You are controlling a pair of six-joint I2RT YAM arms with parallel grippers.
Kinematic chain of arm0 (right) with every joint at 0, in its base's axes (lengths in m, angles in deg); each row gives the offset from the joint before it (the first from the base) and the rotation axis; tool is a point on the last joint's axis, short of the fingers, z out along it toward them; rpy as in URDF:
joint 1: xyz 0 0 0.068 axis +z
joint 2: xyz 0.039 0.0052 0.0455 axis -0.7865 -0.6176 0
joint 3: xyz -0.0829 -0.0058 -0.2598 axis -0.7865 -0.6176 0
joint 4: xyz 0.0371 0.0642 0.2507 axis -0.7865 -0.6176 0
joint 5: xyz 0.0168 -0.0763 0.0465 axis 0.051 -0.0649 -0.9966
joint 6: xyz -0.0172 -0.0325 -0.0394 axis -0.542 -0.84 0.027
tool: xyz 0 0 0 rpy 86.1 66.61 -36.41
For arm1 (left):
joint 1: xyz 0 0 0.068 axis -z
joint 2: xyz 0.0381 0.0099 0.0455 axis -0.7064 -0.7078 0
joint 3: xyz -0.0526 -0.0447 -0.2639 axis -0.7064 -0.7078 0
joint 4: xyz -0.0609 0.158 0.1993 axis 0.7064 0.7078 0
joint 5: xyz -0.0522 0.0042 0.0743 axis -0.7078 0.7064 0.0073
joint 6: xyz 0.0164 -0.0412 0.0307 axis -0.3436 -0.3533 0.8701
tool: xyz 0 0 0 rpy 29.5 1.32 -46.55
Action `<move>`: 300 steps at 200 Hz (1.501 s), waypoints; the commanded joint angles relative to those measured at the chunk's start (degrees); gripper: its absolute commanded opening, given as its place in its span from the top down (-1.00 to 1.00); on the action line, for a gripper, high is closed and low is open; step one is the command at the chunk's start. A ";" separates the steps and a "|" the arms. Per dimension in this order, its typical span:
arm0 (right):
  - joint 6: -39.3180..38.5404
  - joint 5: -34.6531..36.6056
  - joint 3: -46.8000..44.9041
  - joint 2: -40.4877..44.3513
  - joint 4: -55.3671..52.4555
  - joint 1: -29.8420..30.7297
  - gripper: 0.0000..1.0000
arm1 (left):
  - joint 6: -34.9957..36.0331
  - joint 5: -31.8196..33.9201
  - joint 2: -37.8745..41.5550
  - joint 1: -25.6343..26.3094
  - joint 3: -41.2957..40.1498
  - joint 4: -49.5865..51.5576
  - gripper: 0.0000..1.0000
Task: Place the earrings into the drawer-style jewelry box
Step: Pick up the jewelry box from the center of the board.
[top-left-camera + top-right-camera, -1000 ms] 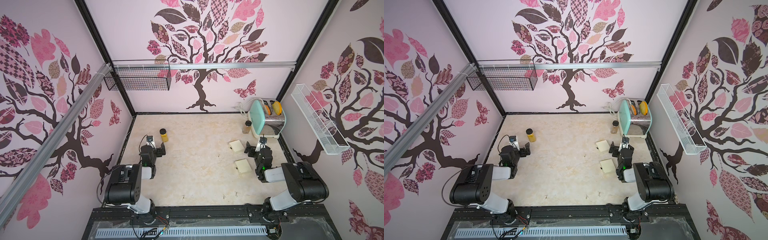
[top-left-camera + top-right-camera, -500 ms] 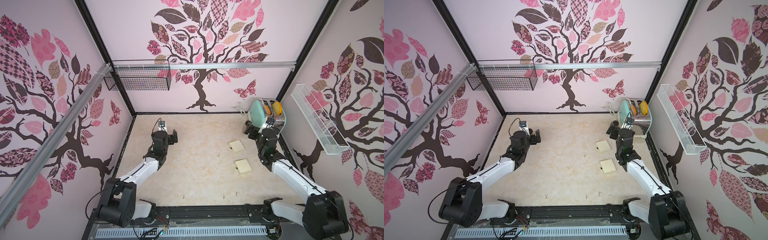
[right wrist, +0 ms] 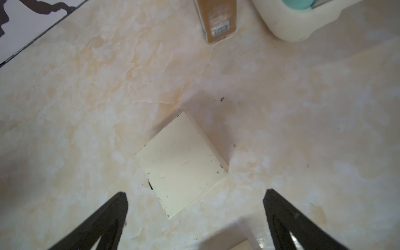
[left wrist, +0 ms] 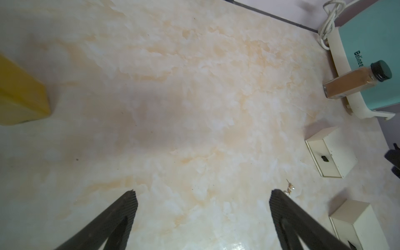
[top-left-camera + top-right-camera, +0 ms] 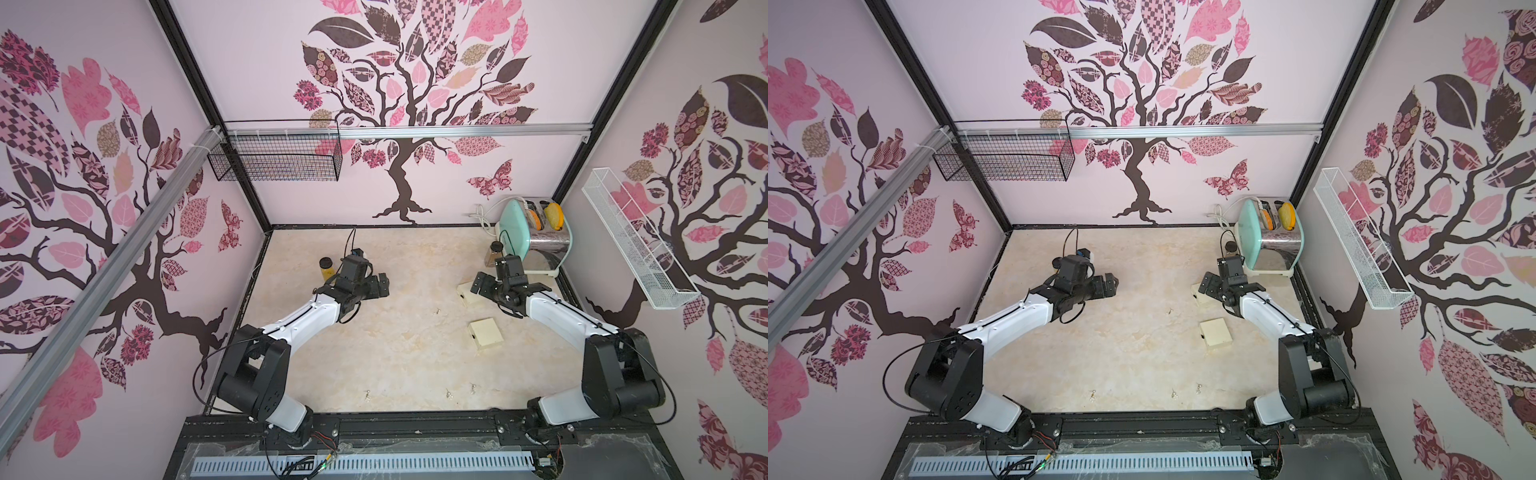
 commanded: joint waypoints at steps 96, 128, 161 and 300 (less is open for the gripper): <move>4.66 -7.14 5.86 -12.72 0.50 0.00 -0.99 | -1.99 -8.09 -0.65 4.19 -1.41 -1.79 -0.97; 3.27 -7.14 9.67 -16.19 0.05 0.03 -0.99 | -1.16 -8.77 0.69 5.69 -2.49 -3.74 -0.97; 1.76 -7.18 12.89 -18.92 0.25 0.77 -0.99 | -0.59 -8.77 1.08 6.20 -3.28 -4.55 -0.97; -4.49 7.17 17.28 -21.56 -8.34 7.98 -0.96 | -0.45 -6.84 2.99 6.22 -4.31 -4.29 -0.97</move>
